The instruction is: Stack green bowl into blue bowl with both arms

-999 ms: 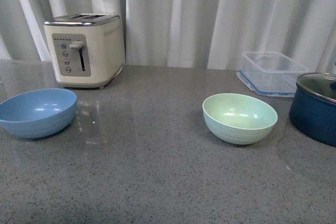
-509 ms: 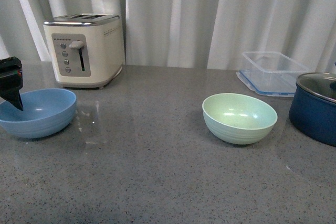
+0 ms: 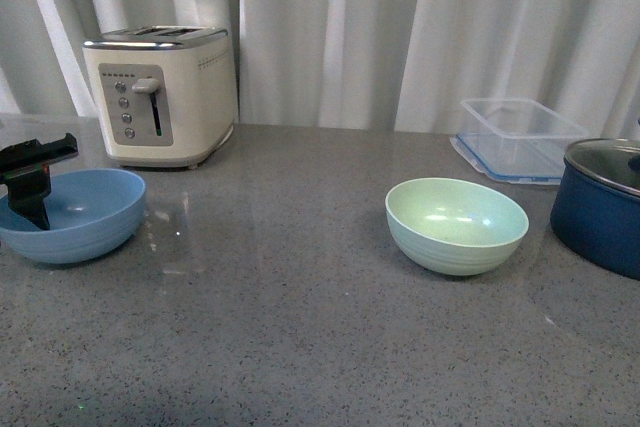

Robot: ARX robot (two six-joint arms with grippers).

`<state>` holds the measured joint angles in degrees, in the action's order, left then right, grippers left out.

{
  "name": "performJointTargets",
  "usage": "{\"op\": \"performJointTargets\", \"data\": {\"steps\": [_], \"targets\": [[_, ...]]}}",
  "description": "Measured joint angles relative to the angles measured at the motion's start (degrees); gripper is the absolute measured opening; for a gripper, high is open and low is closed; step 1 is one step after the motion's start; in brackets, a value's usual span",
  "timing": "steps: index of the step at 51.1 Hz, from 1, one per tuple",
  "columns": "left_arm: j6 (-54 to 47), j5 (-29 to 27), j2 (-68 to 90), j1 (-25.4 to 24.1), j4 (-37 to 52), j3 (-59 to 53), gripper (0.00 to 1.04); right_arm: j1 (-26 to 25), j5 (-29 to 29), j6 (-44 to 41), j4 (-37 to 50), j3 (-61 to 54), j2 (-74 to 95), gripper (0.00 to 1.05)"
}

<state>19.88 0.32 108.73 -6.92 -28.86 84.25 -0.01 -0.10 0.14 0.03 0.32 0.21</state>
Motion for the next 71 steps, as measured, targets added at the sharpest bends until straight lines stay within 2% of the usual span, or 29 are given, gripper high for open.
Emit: {"op": "performJointTargets", "data": {"steps": [8,14,24,37,59,71], "targets": [[0.37,0.39,0.17,0.35,0.00,0.09,0.19,0.00,0.00,0.00,0.00,0.00,0.00,0.95],[0.79,0.94,0.20,0.31,-0.02,0.44,0.03,0.00,0.00,0.00,0.00,0.00,0.00,0.95],[1.25,1.92,-0.52,0.52,-1.27,0.79,0.04,0.00,0.00,0.00,0.00,0.00,0.00,0.95],[1.44,3.96,-5.01,3.58,-2.38,3.37,0.04,0.00,0.00,0.00,0.00,0.00,0.00,0.95],[3.43,3.76,-4.50,16.06,-3.26,8.70,0.04,0.00,0.00,0.00,0.00,0.00,0.00,0.95],[4.09,2.75,-0.79,19.06,-3.23,9.94,0.04,0.00,0.00,0.00,0.00,0.00,0.00,0.95]]}}
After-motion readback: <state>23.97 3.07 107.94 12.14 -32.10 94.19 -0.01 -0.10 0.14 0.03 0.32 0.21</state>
